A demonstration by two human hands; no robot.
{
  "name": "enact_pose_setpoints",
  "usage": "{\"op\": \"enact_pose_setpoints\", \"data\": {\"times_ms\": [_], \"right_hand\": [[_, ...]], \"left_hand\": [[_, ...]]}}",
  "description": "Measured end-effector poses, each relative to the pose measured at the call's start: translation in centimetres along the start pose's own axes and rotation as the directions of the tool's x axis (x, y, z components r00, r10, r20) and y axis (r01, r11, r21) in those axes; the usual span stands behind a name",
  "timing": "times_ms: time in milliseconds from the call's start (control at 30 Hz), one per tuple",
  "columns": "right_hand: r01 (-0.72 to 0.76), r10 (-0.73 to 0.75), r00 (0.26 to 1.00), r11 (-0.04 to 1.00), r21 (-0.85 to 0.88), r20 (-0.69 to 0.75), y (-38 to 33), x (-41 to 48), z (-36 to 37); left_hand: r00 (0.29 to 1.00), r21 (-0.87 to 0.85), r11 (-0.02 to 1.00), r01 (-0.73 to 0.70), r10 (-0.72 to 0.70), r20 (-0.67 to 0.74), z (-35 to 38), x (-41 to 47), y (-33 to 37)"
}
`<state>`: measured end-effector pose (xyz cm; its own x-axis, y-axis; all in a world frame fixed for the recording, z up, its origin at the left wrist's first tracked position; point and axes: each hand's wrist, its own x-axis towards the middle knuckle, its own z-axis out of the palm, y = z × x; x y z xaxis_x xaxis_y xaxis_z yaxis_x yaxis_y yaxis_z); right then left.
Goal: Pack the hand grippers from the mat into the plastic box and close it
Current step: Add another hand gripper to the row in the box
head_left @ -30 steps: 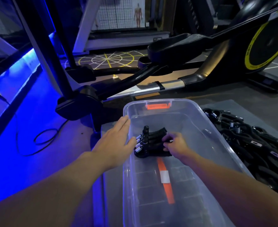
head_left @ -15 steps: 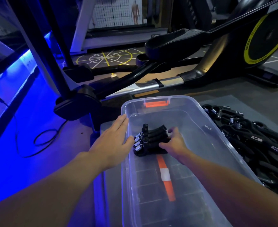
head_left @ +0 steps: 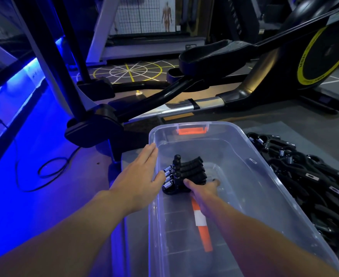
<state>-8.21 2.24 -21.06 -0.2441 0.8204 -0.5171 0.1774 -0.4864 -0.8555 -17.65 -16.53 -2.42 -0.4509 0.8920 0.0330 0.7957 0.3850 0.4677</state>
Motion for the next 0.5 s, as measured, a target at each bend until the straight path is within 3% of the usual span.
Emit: {"op": "enact_pose_setpoints", "data": {"times_ms": [200, 400, 500], "right_hand": [[0.117, -0.108, 0.988, 0.99, -0.079, 0.111, -1.1, -3.3, -1.2], [0.173, -0.172, 0.976, 0.985, 0.004, 0.132, -0.5, -2.3, -0.4], [0.2, -0.191, 0.977, 0.974, -0.103, 0.093, -0.4, -2.6, -0.2]], "left_hand": [[1.0, 0.008, 1.0, -0.01, 0.01, -0.007, 0.1, 0.0, 0.0], [1.0, 0.023, 1.0, -0.015, 0.015, -0.009, 0.3, 0.1, -0.2], [1.0, 0.018, 1.0, -0.007, 0.007, -0.011, 0.4, 0.2, -0.2]]}}
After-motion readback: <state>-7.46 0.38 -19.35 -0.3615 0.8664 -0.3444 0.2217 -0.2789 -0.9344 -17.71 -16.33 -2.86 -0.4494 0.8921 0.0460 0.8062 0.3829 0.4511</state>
